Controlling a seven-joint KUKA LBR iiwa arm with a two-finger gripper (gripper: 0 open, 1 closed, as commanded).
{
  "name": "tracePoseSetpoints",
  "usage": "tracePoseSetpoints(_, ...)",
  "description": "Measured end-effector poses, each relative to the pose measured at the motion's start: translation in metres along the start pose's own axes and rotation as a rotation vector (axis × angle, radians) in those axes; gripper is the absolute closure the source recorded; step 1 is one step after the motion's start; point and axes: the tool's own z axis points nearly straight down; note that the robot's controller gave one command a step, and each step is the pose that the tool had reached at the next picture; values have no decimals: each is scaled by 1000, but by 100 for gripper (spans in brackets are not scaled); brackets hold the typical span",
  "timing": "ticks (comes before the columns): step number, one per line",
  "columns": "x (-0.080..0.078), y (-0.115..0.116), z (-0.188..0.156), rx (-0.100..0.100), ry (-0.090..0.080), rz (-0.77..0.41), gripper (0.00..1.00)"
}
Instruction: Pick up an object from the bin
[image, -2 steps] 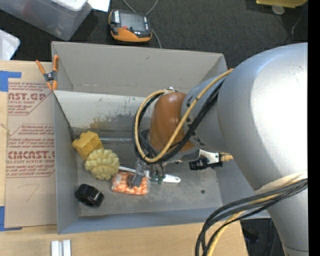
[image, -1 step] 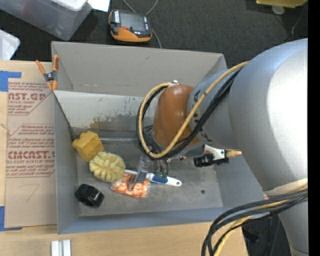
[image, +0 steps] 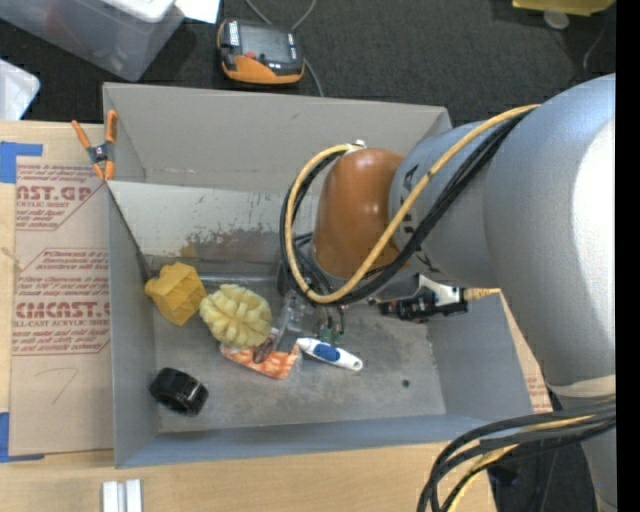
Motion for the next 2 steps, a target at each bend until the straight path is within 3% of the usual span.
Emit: tracePoseSetpoints(2,1,0,-35,1,4,-1,100)
